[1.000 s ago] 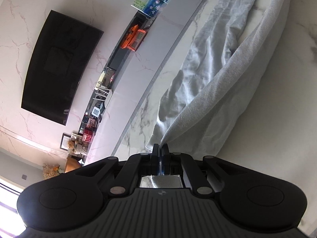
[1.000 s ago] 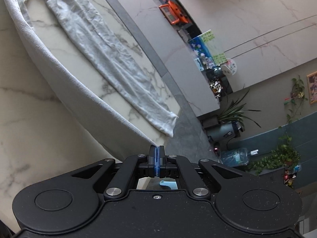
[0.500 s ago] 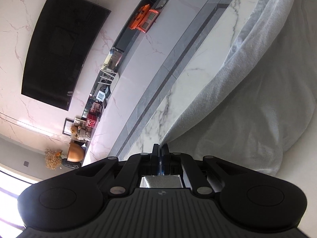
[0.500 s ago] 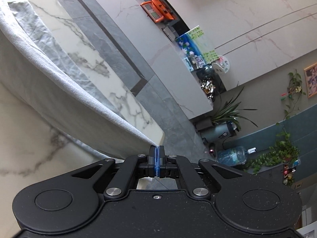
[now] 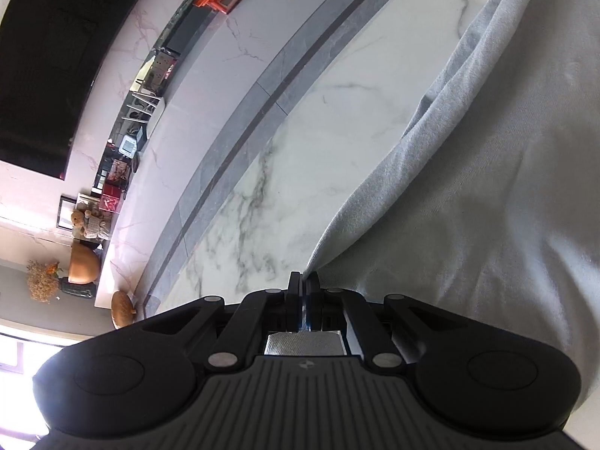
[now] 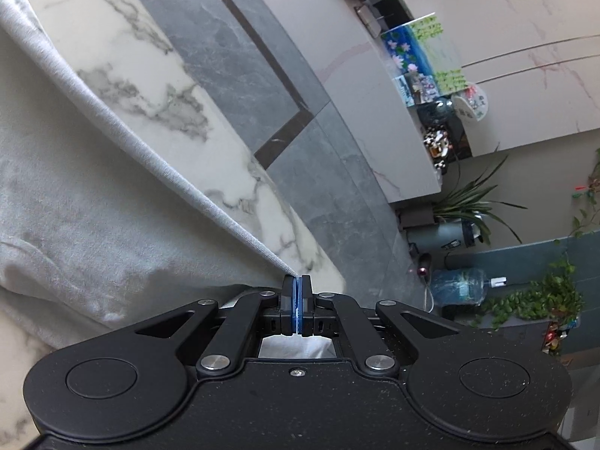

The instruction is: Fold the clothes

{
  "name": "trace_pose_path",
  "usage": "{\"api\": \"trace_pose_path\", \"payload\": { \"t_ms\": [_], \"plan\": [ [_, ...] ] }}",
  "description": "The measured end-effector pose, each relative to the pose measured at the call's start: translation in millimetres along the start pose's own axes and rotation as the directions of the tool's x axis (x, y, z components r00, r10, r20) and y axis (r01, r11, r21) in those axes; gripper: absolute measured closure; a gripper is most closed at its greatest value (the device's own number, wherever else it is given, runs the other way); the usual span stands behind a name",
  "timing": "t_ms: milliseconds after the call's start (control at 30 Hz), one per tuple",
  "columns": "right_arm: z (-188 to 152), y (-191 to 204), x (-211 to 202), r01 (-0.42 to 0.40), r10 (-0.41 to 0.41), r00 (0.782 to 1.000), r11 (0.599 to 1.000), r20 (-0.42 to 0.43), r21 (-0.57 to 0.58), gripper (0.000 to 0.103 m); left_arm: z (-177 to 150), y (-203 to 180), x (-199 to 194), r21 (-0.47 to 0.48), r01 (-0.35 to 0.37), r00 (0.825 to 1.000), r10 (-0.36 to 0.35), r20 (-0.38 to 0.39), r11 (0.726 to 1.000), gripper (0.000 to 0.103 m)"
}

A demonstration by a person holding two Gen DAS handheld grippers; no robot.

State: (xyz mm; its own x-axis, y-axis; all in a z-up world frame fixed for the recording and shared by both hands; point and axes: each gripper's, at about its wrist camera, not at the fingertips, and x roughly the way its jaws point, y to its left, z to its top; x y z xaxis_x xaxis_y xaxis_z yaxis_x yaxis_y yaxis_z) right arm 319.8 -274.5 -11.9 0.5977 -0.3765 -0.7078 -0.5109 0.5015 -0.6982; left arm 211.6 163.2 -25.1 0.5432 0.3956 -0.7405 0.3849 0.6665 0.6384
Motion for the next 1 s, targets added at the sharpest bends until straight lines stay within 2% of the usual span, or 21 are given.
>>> {"api": "trace_pose_path", "payload": {
  "t_ms": [133,267,500,667,767,900,1000],
  "plan": [
    [6.1,12.4,23.2,-0.037,0.035,0.998,0.999,-0.056,-0.030,0.103,-2.8,5.7,4.6,-0.051,0.026,1.000,-0.025,0.016,0.998,0.098],
    [8.4,22.2,38.0,-0.054,0.049,0.994,0.997,-0.095,-0.052,0.103,-2.7,15.3,5.7,-0.115,0.040,0.999,-0.036,0.034,0.993,0.090],
    [11.0,23.5,42.2,-0.077,0.070,0.991,0.995,-0.111,-0.062,0.103,0.7,46.3,-6.2,-0.316,0.063,0.998,-0.052,0.045,0.947,0.084],
    [7.5,21.3,39.7,-0.088,0.083,0.991,0.995,-0.101,-0.047,0.103,-5.8,60.1,-13.8,-0.313,0.046,0.999,-0.040,0.027,0.949,0.082],
    [4.8,21.2,39.3,-0.070,0.066,0.994,0.997,-0.083,-0.037,0.102,-14.2,60.4,-24.8,-0.314,0.076,0.997,-0.070,0.029,0.946,0.082],
    [1.5,19.1,32.1,-0.007,0.006,0.999,0.999,-0.049,-0.032,0.082,-22.0,44.6,-39.2,-0.288,0.111,0.994,-0.103,0.040,0.951,0.082],
    [-3.9,13.4,15.1,0.003,-0.003,1.000,1.000,-0.004,0.028,0.082,-26.5,26.0,-50.9,-0.276,0.140,0.990,-0.128,0.061,0.951,0.084]
  ]
}}
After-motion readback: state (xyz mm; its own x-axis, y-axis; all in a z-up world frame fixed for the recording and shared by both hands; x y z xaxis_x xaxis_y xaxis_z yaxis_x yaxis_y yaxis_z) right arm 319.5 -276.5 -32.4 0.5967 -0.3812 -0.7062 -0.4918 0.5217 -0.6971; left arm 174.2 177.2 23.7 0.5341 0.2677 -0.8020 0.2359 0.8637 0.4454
